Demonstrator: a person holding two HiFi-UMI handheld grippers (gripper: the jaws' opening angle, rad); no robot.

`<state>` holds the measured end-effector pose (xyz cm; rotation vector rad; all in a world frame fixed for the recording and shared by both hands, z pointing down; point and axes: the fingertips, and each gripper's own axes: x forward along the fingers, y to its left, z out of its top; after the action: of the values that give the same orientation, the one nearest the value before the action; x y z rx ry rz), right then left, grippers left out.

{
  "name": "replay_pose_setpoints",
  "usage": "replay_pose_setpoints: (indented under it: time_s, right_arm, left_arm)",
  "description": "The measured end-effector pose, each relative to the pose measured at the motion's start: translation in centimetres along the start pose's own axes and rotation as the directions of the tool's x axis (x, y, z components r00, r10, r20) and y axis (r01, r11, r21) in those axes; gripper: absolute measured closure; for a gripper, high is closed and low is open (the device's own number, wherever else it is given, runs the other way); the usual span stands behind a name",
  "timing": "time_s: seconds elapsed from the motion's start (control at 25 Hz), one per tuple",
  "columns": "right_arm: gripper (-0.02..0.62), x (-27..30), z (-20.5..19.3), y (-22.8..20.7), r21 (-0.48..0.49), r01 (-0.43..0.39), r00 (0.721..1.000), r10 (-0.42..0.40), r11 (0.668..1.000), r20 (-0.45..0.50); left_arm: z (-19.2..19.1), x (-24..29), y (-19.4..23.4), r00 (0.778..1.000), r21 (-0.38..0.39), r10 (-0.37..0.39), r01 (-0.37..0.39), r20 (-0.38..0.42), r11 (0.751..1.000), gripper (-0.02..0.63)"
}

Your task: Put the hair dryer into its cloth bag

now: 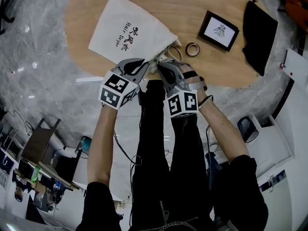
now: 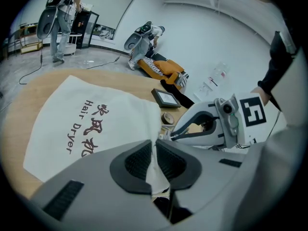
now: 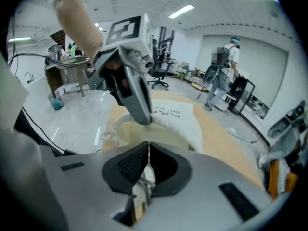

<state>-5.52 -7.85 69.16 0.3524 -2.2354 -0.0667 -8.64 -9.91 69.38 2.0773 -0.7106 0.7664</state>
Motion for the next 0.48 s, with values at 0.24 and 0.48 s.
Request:
replay_pose_setpoints:
  time_s: [0.24, 0.48]
  right_arm:
    - [0.349, -3.5, -6.2, 0.2, 0.285, 0.024, 0.994, 0.008, 0.958, -0.111]
    - [0.319, -3.3, -10.7, 1.5, 0.355, 0.041, 0.975, 0.04, 0.934, -0.216]
  left_arm:
    - [0.0, 0.1, 0.0, 1.0, 0.003, -0.003, 0.003, 0.003, 1.0, 0.569]
    - [0.1, 0.2, 0.1, 1.0, 0.009, -0.007, 0.007, -0.003, 1.0, 0.57]
